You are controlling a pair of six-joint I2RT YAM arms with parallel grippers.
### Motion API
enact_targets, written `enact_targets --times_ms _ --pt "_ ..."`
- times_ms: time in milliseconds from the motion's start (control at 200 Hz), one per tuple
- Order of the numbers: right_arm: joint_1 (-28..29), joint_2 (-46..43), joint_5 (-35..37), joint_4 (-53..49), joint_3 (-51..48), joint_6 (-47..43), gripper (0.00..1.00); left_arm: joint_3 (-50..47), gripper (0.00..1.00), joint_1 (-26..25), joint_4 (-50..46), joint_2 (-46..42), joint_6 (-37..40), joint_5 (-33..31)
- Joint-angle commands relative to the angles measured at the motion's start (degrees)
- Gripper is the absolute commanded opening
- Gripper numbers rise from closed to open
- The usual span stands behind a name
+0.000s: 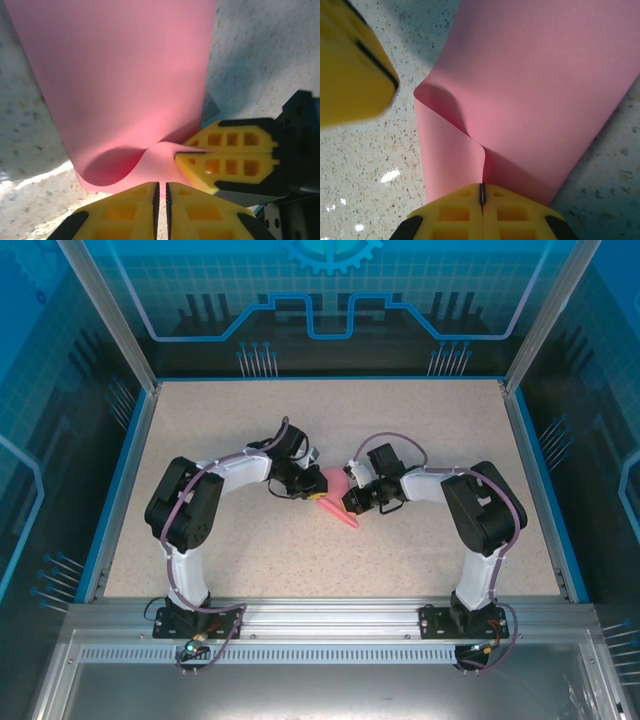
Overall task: Fold a paper plane with a square sheet of paper (fold left side to right side)
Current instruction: Third fold the triangle at the center of the table.
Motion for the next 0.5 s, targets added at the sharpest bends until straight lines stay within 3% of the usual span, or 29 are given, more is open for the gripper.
enact_targets --times_ms 0,495 --pt "-0.1 3.0 1.8 -4.9 -0.4 -0.3 0.0 -0.1 0.14 -1.1 5.4 1.5 -2.2 3.6" --pt "-0.2 3.2 2.2 -5.5 -0.2 -0.7 0.0 -2.8 0.14 -2.1 5.3 4.5 -2.0 1.5"
